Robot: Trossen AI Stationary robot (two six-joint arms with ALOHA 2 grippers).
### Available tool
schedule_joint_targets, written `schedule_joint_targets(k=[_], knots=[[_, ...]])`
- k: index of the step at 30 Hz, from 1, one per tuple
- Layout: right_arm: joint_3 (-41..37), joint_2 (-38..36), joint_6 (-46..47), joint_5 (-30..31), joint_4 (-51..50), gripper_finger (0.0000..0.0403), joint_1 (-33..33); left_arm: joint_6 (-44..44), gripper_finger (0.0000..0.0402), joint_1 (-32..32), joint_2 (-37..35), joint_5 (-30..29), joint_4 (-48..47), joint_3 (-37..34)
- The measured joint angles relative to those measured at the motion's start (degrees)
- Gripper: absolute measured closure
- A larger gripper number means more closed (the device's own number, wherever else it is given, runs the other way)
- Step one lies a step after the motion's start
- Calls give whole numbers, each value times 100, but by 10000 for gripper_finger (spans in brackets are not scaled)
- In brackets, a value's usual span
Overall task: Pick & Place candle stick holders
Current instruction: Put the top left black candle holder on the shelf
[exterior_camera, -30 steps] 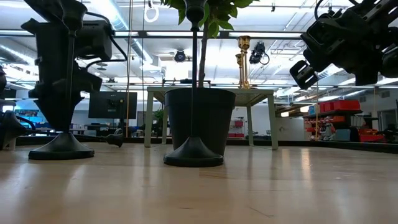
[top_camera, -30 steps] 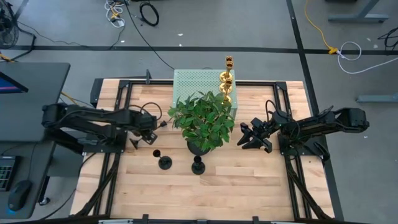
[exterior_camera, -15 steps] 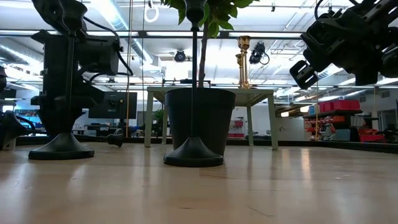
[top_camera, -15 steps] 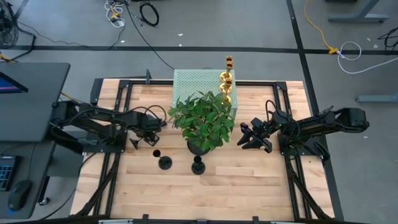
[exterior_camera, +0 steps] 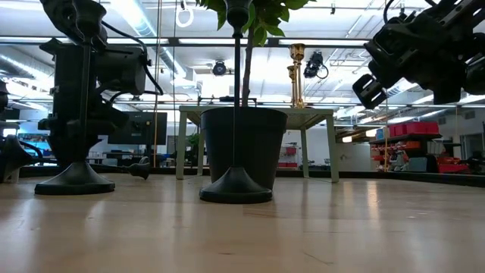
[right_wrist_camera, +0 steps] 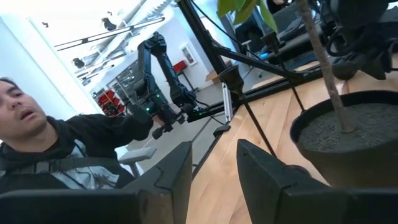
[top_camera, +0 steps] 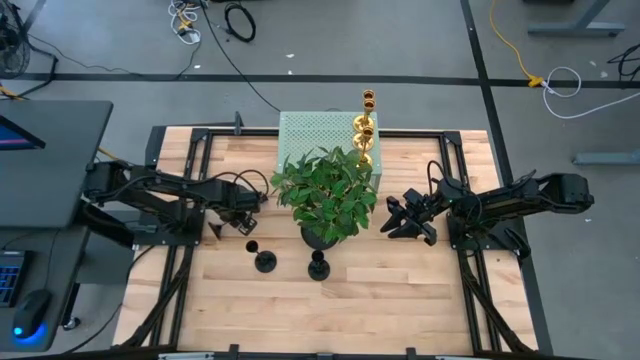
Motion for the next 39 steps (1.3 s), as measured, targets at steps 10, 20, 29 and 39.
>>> schedule_joint_targets(k=[10,20,29,39], knots=[[0,0,0,9,-14,278,-2,262,390,-2,-4,-1,-7,0],[0,0,-2,9,-59,278,-2,282,391,-9,-59,-243,-34,-4],[0,-2,-57,10,-217,278,-2,146,392,-200,-692,-669,-103,-7],[0,-2,-105,11,-233,278,-2,-66,392,-488,-1864,-1378,-284,-7]])
